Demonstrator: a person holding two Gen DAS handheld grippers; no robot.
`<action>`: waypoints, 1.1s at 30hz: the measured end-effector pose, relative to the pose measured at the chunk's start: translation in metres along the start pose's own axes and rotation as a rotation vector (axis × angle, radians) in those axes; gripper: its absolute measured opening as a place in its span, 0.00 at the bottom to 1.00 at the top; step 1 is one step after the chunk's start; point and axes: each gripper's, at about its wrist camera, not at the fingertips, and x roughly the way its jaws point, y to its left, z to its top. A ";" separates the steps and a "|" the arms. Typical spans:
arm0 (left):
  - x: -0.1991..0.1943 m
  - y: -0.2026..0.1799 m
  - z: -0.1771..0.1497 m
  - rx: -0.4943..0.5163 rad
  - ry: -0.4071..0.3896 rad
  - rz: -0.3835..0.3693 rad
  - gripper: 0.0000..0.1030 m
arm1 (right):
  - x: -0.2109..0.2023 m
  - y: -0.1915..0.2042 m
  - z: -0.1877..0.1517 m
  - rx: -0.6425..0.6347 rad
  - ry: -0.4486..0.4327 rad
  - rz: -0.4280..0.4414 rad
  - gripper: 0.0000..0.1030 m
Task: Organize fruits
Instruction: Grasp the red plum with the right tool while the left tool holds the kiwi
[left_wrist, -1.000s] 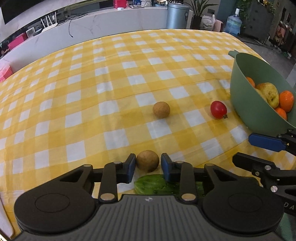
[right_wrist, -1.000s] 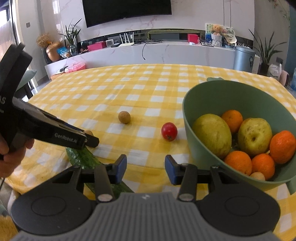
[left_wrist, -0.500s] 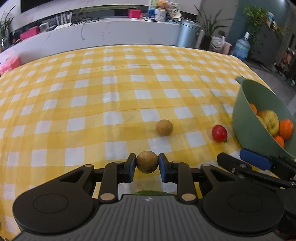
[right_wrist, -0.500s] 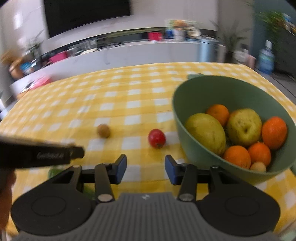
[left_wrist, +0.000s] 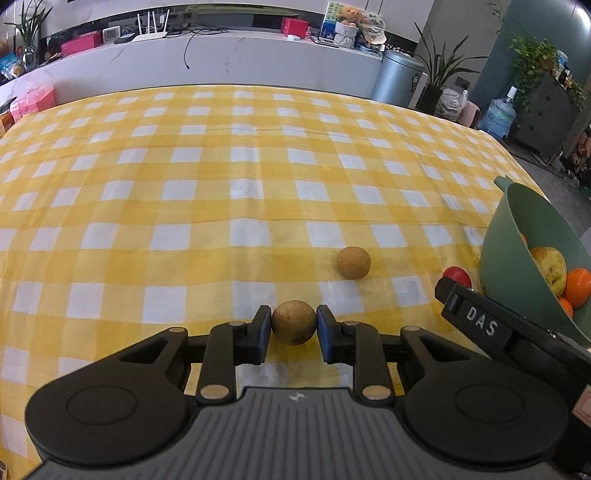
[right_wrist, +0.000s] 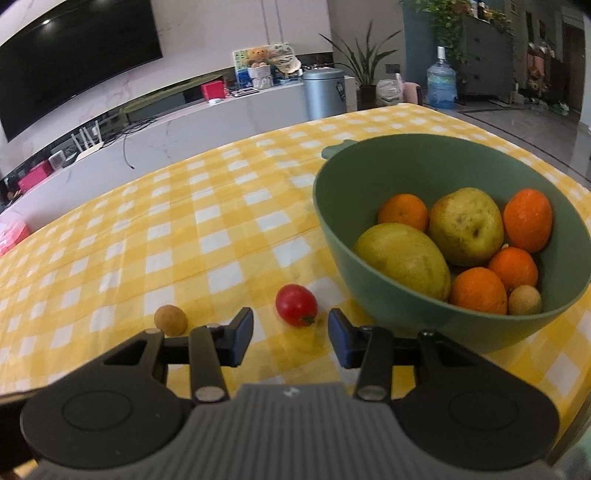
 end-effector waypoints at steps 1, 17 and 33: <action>0.000 0.001 0.000 -0.004 0.000 0.001 0.28 | 0.002 0.001 0.000 0.006 0.004 -0.008 0.41; 0.003 0.005 0.001 -0.031 0.012 -0.011 0.28 | 0.021 0.008 0.003 0.038 0.015 -0.069 0.23; -0.008 -0.001 0.000 -0.021 -0.017 -0.003 0.28 | -0.021 0.000 0.005 -0.080 0.011 0.161 0.22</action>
